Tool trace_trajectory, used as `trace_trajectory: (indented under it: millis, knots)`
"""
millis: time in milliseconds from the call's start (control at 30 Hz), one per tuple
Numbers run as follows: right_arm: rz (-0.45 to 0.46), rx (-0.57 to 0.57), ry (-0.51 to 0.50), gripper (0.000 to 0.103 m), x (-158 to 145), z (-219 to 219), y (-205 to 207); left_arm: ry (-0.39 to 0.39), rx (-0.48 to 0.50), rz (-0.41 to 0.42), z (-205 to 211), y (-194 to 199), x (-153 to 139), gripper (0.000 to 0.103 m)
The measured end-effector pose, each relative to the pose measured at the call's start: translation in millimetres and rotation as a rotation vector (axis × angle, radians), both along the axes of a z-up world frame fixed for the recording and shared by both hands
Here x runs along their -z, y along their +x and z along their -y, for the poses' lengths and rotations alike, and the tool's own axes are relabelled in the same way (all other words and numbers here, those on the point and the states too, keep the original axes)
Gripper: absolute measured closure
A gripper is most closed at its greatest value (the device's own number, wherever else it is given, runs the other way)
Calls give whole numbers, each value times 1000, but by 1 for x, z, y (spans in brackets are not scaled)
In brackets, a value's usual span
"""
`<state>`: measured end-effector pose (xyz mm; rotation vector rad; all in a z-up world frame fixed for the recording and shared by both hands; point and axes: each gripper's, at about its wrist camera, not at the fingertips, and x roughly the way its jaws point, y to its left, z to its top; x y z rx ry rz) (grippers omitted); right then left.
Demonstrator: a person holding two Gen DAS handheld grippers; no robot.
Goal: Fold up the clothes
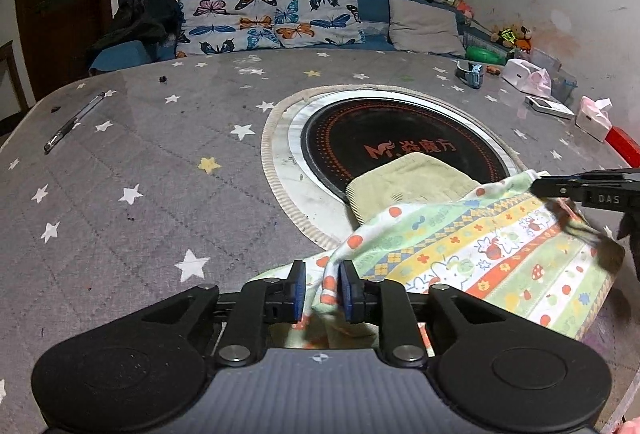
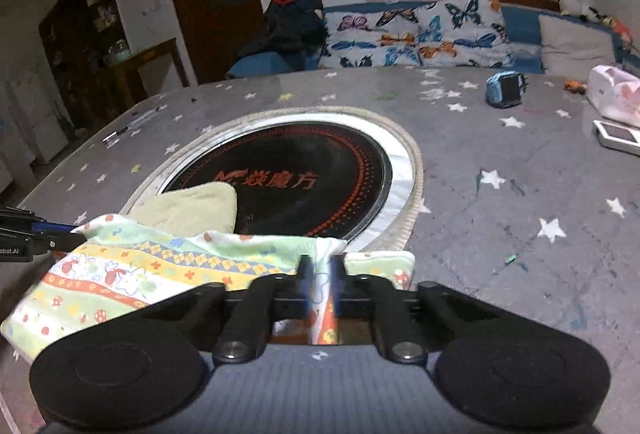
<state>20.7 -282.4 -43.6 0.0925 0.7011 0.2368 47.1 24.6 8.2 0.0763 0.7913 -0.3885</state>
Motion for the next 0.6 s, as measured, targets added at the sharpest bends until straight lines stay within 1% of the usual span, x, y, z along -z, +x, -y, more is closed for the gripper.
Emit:
trace_trajectory:
  millis: [33, 67, 133, 267, 367, 400, 500, 600]
  knots:
    - [23, 21, -36, 99, -5, -3, -6, 0, -2, 1, -1, 0, 0, 79]
    - [26, 32, -50, 99, -5, -3, -8, 5, -6, 5, -1, 0, -1, 74]
    - [21, 49, -68, 99, -5, -5, -11, 15, -14, 15, -1, 0, -3, 69]
    - [7, 64, -72, 96, 2, -3, -8, 36, -30, 33, -2, -1, -6, 68]
    - [6, 75, -72, 92, -7, -2, -11, 51, -43, 46, -3, -2, -8, 67]
    - [21, 69, -82, 89, -12, -3, -15, 54, -47, 53, -3, -3, -10, 67]
    - [68, 17, -99, 88, -26, -9, -33, 39, -54, 85, -2, -12, -20, 67]
    - [77, -84, -91, 86, -35, -21, -49, 0, -3, 107, 11, -28, -28, 67]
